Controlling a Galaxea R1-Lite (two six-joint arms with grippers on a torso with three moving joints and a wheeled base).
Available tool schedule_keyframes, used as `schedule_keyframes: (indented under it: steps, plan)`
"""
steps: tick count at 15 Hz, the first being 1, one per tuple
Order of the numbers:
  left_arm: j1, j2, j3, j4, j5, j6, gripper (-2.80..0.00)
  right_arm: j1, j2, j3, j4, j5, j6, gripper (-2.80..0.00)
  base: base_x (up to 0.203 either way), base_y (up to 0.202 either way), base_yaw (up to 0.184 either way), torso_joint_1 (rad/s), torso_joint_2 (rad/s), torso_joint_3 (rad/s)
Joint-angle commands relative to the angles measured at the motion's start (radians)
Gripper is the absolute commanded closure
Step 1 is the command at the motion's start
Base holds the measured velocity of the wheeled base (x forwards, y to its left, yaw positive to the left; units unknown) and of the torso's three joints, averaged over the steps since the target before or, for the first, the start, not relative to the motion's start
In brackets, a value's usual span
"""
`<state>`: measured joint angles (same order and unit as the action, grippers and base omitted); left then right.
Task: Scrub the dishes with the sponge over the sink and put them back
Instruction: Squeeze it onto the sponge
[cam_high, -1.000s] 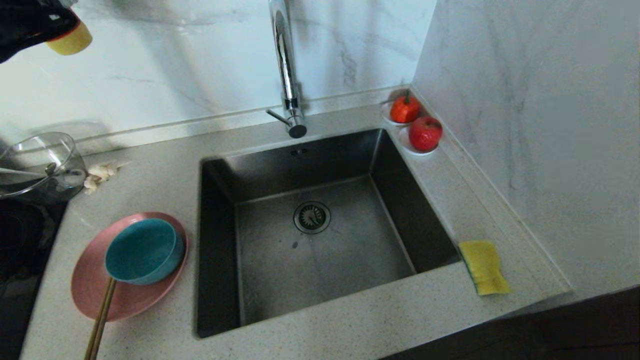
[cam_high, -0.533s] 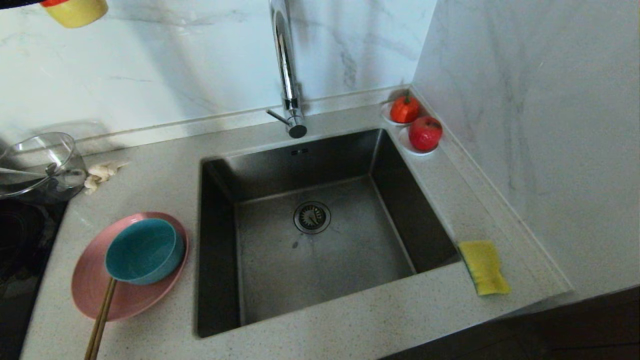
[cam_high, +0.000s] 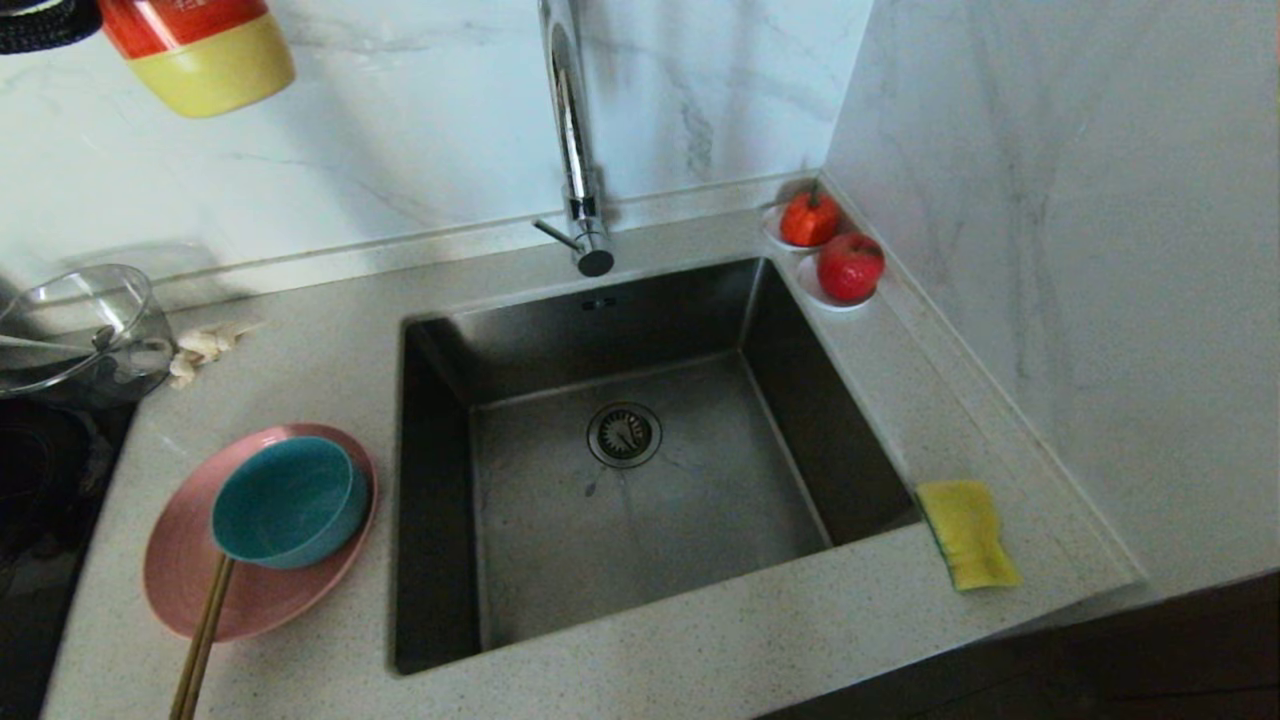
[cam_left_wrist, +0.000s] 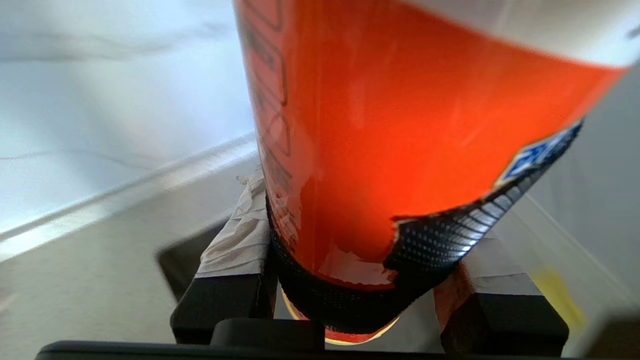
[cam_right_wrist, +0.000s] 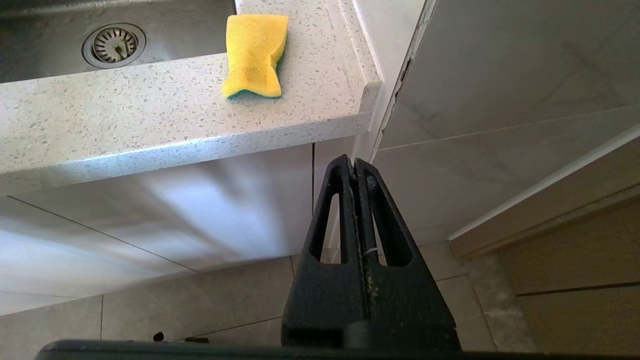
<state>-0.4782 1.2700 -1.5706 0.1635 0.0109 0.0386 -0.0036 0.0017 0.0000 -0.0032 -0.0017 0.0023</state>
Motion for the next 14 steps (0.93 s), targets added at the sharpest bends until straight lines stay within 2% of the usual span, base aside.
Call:
schedule_keyframes:
  steps: [1, 2, 7, 9, 14]
  plan:
    - [-0.066, -0.009, 0.010, 0.030, -0.001, 0.044, 0.00, 0.001, 0.001, 0.000, 0.000, 0.000, 0.001, 0.00, 0.000, 0.000, 0.000, 0.000, 0.00, 0.000]
    - [-0.088, -0.008, 0.012, 0.050, -0.002, 0.073, 0.00, 0.001, 0.001, 0.000, 0.000, 0.000, 0.001, 0.00, 0.000, 0.000, 0.000, 0.000, 0.00, 0.000]
    - [-0.210, 0.007, 0.016, 0.114, 0.000, 0.121, 0.00, -0.001, 0.001, 0.000, -0.001, 0.000, 0.001, 0.00, 0.000, 0.000, 0.000, 0.000, 0.00, 0.000]
    - [-0.264, 0.029, 0.017, 0.134, 0.006, 0.126, 0.00, 0.001, 0.001, 0.000, 0.000, 0.000, 0.000, 0.00, 0.000, 0.000, 0.000, 0.000, 0.00, 0.000]
    - [-0.341, 0.117, -0.024, 0.132, 0.008, 0.132, 0.00, 0.000, 0.001, 0.000, 0.000, 0.000, 0.000, 0.00, 0.000, 0.000, 0.000, 0.000, 0.00, 0.000]
